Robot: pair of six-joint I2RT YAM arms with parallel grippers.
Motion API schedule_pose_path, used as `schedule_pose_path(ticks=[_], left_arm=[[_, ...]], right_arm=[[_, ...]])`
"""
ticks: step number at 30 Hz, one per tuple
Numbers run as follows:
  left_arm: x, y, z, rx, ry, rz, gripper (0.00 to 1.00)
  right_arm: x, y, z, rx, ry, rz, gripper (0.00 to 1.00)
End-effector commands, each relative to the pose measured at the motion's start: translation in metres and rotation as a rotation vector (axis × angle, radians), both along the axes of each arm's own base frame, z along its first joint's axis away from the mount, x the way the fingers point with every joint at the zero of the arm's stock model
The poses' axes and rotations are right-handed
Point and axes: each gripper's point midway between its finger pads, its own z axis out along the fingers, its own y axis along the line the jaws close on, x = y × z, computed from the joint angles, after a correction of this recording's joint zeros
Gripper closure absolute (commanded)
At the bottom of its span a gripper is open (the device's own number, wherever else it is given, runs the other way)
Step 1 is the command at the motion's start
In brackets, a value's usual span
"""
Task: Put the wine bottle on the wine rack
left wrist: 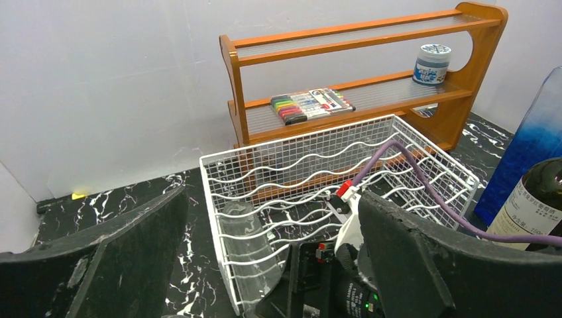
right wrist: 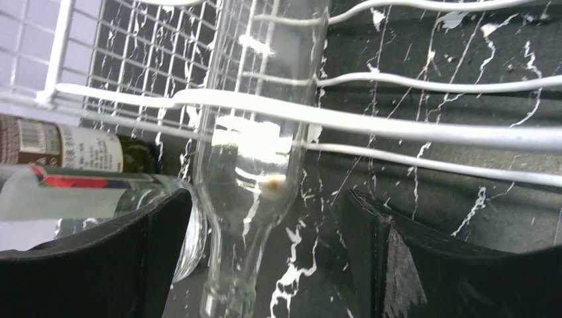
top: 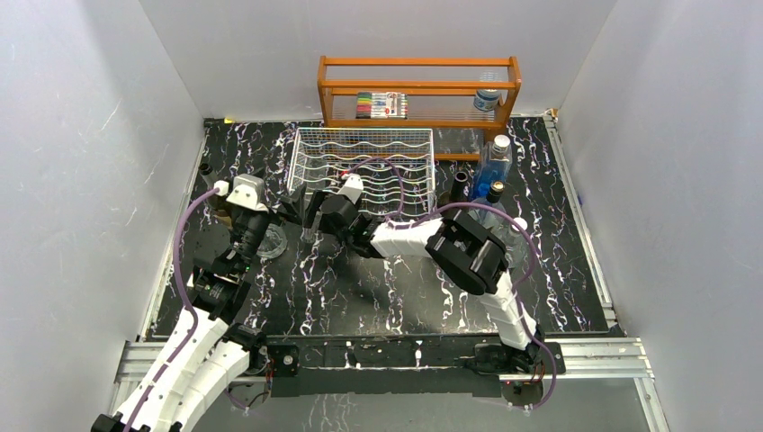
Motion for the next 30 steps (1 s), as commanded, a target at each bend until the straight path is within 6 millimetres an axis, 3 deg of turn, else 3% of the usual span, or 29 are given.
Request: schedule_pose_path(ticks=[1, 10, 19, 30], left_arm=[[-0.004, 0.003, 0.019, -0.004, -0.058, 0.003, 0.02], [-0.004, 0.004, 0.018, 0.002, -0.058, 0.007, 0.02], [-0.004, 0.003, 0.017, 0.005, -0.057, 0.003, 0.02], [-0.004, 0.003, 0.017, 0.007, -0.058, 0.001, 0.02]], right_arm=[[-0.015, 0.009, 0.04, 0.102, 0.004, 0.066, 0.07], [-0.036, 0.024, 0.023, 0.102, 0.075, 0.108, 0.14], [-0.037, 0.03, 0.011, 0.103, 0.116, 0.084, 0.43], [-0.025, 0.034, 0.009, 0.078, 0.07, 0.066, 0.66]])
